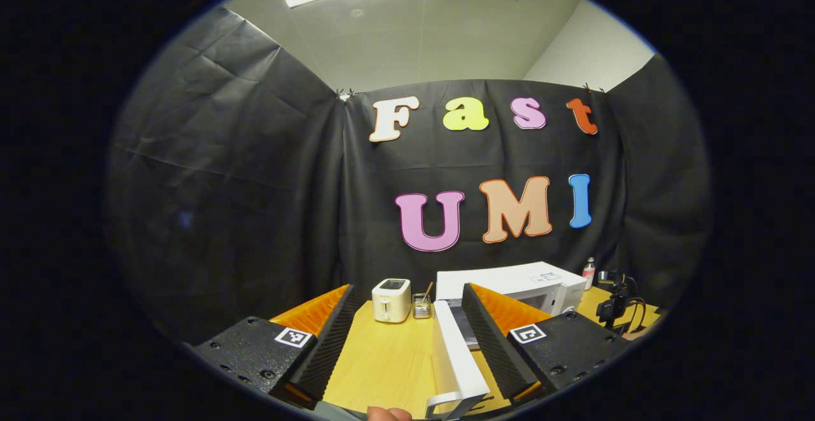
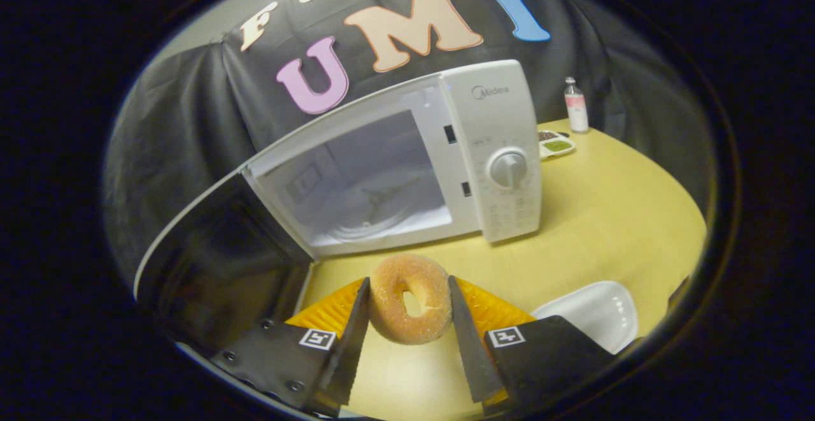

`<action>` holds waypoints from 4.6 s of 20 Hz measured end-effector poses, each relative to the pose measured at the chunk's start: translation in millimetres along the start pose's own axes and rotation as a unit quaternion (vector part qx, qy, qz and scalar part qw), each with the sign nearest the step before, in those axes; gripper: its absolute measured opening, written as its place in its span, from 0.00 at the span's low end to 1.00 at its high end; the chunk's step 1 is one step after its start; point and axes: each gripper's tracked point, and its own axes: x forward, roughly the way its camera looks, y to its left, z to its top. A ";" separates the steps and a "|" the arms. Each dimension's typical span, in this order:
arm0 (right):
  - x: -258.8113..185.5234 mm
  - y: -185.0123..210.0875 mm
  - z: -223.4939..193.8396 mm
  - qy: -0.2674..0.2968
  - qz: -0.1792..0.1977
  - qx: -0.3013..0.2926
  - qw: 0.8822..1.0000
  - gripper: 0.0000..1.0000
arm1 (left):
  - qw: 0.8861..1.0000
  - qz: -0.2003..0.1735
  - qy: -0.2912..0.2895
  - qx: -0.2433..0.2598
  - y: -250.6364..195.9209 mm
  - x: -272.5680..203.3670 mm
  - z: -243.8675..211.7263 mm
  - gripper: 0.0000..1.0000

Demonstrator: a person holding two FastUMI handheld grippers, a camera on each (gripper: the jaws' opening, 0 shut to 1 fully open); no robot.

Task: Open the microwave oven with the left hand, put the food in, and close the microwave oven.

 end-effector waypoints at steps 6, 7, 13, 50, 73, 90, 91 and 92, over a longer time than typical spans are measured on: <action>53.0 51.0 16.3 -0.008 0.019 0.189 0.982 0.71 | 0.999 0.013 0.019 -0.025 3.1 -13.5 -10.3 0.97; 59.9 55.6 19.7 -0.015 0.017 0.213 0.977 0.71 | 0.999 0.013 0.023 -0.028 1.8 -15.7 -11.8 0.97; 104.9 62.9 32.5 -0.048 -0.003 0.375 0.926 0.71 | 0.997 0.020 0.054 -0.051 3.0 -28.7 -27.3 0.96; 177.9 57.3 56.7 -0.125 -0.073 0.243 0.959 0.87 | 0.993 0.042 0.081 -0.068 16.4 -36.1 -31.8 0.93; -47.0 52.3 154.1 -0.212 -0.030 -0.125 0.969 0.87 | 0.985 -0.017 0.170 -0.013 34.3 -45.8 -115.1 0.96; -208.7 58.2 315.7 -0.354 -0.057 -0.272 0.893 0.96 | 0.939 -0.035 0.334 -0.079 -6.1 -47.6 -240.2 0.88; -212.1 52.9 318.7 -0.355 -0.064 -0.281 0.890 0.96 | 0.936 -0.039 0.337 -0.088 -13.5 -45.6 -241.0 0.85; -215.4 48.4 322.1 -0.356 -0.066 -0.291 0.886 0.96 | 0.933 -0.045 0.343 -0.097 -24.5 -45.3 -243.3 0.84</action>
